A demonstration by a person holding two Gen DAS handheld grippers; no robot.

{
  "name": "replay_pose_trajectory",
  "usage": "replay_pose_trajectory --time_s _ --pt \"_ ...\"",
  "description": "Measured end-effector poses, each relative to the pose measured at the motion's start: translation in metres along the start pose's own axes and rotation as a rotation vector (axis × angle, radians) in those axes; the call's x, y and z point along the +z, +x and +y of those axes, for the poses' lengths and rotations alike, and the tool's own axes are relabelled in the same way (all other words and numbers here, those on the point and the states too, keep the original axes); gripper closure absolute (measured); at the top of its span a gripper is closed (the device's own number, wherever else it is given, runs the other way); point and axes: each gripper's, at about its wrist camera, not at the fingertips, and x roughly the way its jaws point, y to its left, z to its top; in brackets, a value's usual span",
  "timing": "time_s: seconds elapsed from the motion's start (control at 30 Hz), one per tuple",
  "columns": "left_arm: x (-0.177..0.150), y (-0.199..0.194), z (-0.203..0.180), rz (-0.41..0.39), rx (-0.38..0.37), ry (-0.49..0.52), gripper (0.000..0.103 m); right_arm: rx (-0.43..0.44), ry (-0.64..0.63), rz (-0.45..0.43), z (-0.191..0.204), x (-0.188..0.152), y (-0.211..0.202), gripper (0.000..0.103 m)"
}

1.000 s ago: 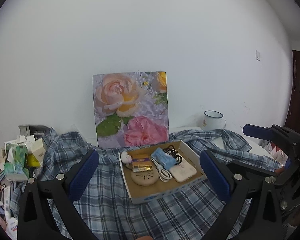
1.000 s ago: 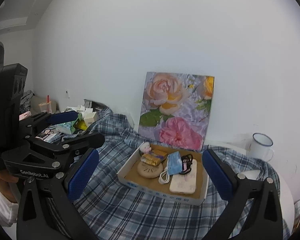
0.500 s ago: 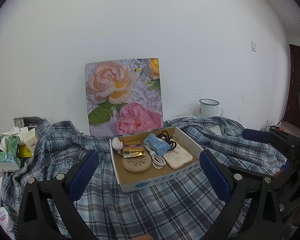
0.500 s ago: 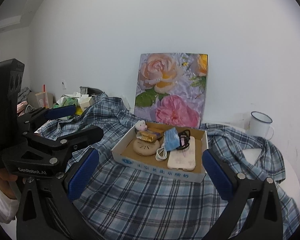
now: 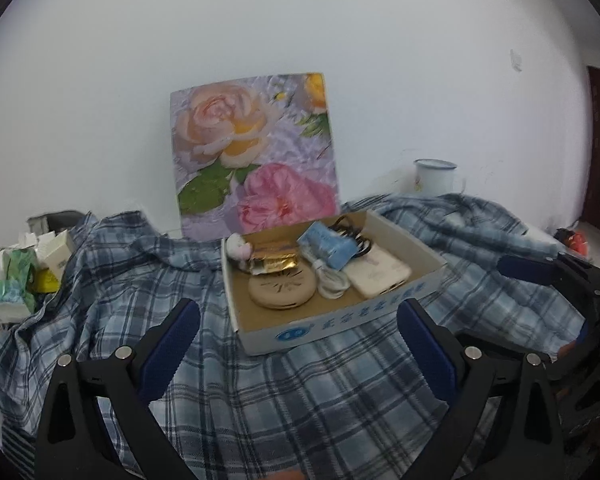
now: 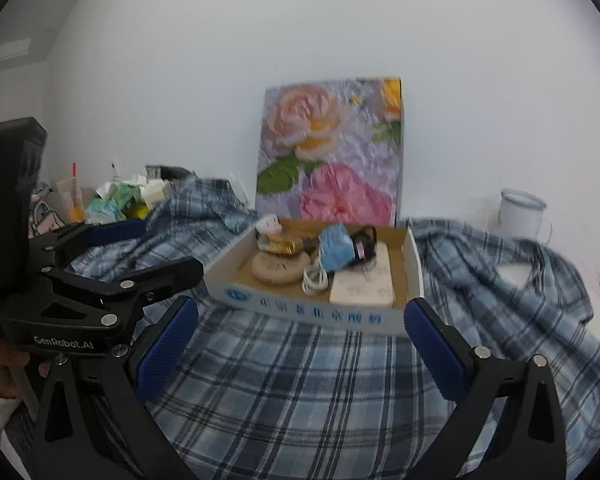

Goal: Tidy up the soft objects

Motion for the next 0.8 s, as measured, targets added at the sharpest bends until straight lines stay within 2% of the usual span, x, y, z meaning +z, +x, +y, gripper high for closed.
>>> replay_pose_trajectory --time_s 0.1,0.23,0.37,0.5,0.8 --pt "-0.005 0.006 0.0 0.01 0.03 -0.005 0.005 -0.005 0.013 0.076 -0.004 -0.003 0.015 0.0" --pt "-0.01 0.016 0.007 0.052 -0.02 -0.048 0.005 -0.024 0.009 0.112 -0.004 -0.006 0.023 0.0" --pt "-0.011 0.008 0.005 0.01 -0.009 -0.041 0.005 -0.041 -0.007 0.08 -0.001 -0.007 0.017 0.0" --pt "-0.011 0.011 0.006 0.023 -0.025 -0.051 0.005 -0.05 -0.015 0.068 0.0 -0.007 0.015 0.0" --pt "-0.011 0.011 0.003 0.022 -0.009 -0.034 0.005 -0.058 -0.008 0.06 -0.002 -0.006 0.015 0.0"
